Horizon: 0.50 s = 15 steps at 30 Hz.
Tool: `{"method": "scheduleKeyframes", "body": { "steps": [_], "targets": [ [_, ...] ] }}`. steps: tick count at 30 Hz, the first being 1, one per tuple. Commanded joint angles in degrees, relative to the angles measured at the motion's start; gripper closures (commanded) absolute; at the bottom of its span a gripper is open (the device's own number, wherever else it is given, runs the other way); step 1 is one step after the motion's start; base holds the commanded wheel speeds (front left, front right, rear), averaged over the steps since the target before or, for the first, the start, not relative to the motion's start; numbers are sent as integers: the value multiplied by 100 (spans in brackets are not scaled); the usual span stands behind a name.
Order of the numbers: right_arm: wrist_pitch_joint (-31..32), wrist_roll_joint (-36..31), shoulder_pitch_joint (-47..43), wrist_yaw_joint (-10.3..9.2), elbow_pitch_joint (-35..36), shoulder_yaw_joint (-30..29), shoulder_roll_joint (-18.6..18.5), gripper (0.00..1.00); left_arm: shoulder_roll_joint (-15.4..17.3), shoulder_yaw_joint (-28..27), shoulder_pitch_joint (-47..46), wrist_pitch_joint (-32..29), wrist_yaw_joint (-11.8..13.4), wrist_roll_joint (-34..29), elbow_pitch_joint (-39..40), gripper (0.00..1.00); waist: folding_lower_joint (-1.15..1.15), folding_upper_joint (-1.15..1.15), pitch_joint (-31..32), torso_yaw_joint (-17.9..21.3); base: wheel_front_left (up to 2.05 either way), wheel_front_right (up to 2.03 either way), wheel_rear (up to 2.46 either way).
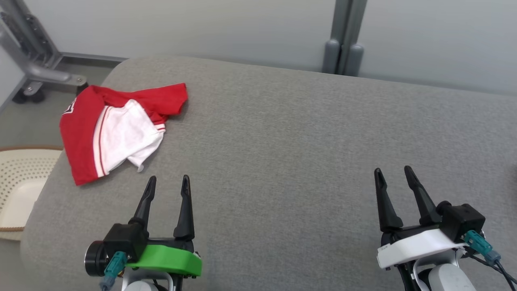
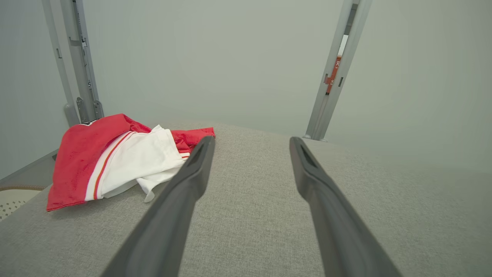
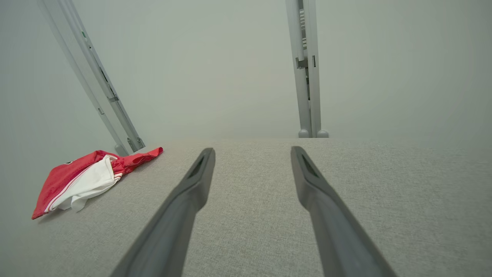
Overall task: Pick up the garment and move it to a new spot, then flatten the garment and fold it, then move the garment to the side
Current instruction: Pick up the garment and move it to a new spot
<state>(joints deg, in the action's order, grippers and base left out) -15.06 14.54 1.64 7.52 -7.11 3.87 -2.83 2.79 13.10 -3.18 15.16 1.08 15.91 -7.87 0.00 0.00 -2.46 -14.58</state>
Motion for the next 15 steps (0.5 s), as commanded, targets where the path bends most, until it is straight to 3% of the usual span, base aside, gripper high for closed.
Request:
{"method": "scheduleKeyframes", "body": {
  "steps": [1,10,15],
  "targets": [
    [-15,50,29,-7,-18,49,-11,0,21,-56,-54,-4,6,-75,-1,0,0,0,21,-577,0,0,0],
    [-15,159,92,-7,-100,359,-14,0,19,-344,-13,-3,-22,-155,25,0,0,0,83,-1365,0,0,0],
    [-15,186,165,-7,-153,514,-13,0,19,-447,35,-4,-2,-195,76,0,0,0,50,-1578,0,0,0]
  ]
}}
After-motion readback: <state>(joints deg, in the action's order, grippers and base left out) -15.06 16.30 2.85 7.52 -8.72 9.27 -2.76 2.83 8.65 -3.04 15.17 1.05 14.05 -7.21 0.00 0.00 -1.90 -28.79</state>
